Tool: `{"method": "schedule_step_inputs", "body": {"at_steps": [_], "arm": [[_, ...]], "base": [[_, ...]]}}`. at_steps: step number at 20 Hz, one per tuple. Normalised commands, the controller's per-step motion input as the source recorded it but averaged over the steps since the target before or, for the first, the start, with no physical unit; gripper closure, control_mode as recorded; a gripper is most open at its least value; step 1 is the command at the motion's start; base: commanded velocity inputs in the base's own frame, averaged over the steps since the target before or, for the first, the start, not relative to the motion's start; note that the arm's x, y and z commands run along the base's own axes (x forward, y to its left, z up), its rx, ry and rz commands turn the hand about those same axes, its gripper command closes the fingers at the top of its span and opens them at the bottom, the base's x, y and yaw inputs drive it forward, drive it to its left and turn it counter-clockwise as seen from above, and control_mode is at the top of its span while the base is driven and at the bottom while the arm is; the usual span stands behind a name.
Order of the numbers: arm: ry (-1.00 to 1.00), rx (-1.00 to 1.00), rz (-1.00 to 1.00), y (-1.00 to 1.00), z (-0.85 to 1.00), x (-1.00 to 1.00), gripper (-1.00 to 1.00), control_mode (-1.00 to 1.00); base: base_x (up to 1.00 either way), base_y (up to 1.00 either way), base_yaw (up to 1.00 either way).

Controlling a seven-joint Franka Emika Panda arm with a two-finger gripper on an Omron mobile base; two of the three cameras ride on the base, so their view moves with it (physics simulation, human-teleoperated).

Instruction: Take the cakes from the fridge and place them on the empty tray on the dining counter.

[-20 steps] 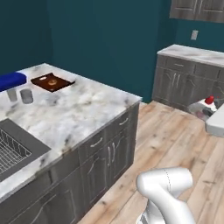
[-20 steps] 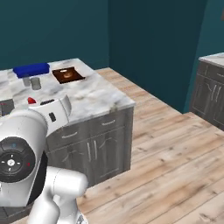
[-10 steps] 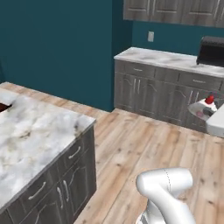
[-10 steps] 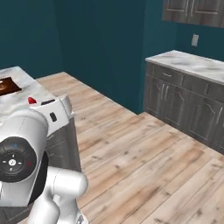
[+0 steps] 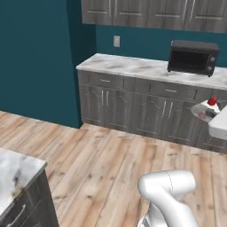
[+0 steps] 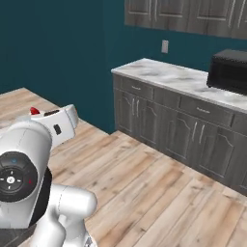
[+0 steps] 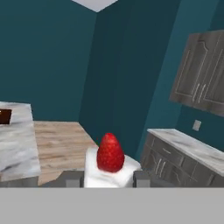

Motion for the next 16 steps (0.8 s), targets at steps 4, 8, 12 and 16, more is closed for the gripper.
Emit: {"method": "schedule_step_inputs", "body": {"at_steps": [4,8,12,16], "arm": [[0.00,0.00,0.00,0.00,0.00,0.00,1.00,1.00],[0.00,0.00,0.00,0.00,0.00,0.00,1.00,1.00],[0.00,0.00,0.00,0.00,0.00,0.00,1.00,1.00],[0.00,0.00,0.00,0.00,0.00,0.00,1.00,1.00]], "base": [[1.00,-0.59,0.08],[1.00,-0.28,0.43],[1.00,-0.30,0.55],[1.00,-0.04,0.49]]}}
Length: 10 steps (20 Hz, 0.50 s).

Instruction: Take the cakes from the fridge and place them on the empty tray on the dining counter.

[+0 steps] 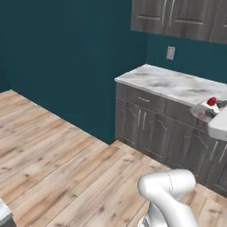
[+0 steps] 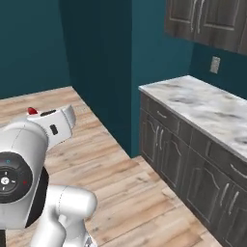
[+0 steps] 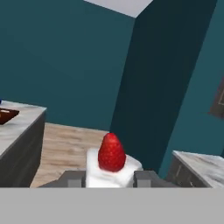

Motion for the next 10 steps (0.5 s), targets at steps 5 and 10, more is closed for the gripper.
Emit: {"method": "schedule_step_inputs", "body": {"at_steps": [5,10], "arm": [[0.00,0.00,0.00,0.00,0.00,0.00,1.00,1.00],[0.00,0.00,0.00,0.00,0.00,0.00,1.00,1.00]], "base": [[0.87,0.06,0.49],[0.67,0.31,0.41]]}}
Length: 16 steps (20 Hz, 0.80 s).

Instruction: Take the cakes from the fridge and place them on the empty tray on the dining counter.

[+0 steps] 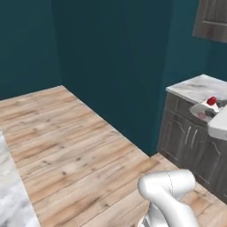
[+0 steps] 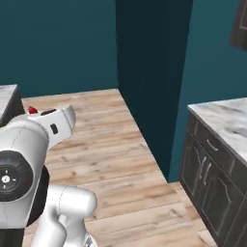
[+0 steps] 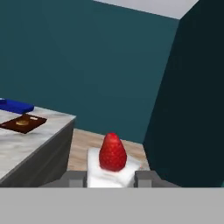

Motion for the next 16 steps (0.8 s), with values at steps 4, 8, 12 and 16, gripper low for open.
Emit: {"method": "schedule_step_inputs", "body": {"at_steps": [4,8,12,16], "arm": [[0.00,0.00,0.00,0.00,0.00,0.00,1.00,1.00],[0.00,0.00,0.00,0.00,0.00,0.00,1.00,1.00],[0.00,0.00,0.00,0.00,0.00,0.00,1.00,1.00],[0.00,0.00,0.00,0.00,0.00,0.00,1.00,1.00]], "base": [[0.86,0.35,0.38],[0.97,0.29,0.31],[1.00,0.13,0.19],[1.00,0.01,0.10]]}}
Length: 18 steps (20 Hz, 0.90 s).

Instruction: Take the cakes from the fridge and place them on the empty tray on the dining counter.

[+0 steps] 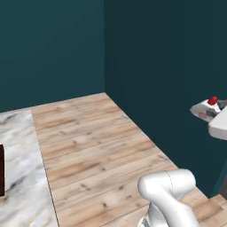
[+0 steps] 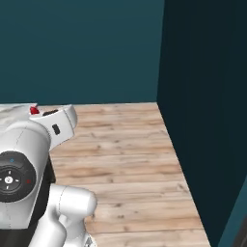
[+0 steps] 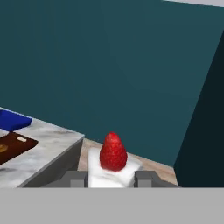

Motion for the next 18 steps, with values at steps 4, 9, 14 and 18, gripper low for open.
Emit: {"method": "schedule_step_inputs", "body": {"at_steps": [4,9,14,18], "arm": [[0.00,0.00,0.00,0.00,0.00,0.00,1.00,1.00],[0.00,0.00,0.00,0.00,0.00,0.00,1.00,1.00],[0.00,0.00,0.00,0.00,0.00,0.00,1.00,1.00],[0.00,0.00,0.00,0.00,0.00,0.00,1.00,1.00]], "base": [[1.00,0.00,0.12],[1.00,0.00,0.13],[1.00,0.00,0.13],[1.00,0.00,0.16]]}}
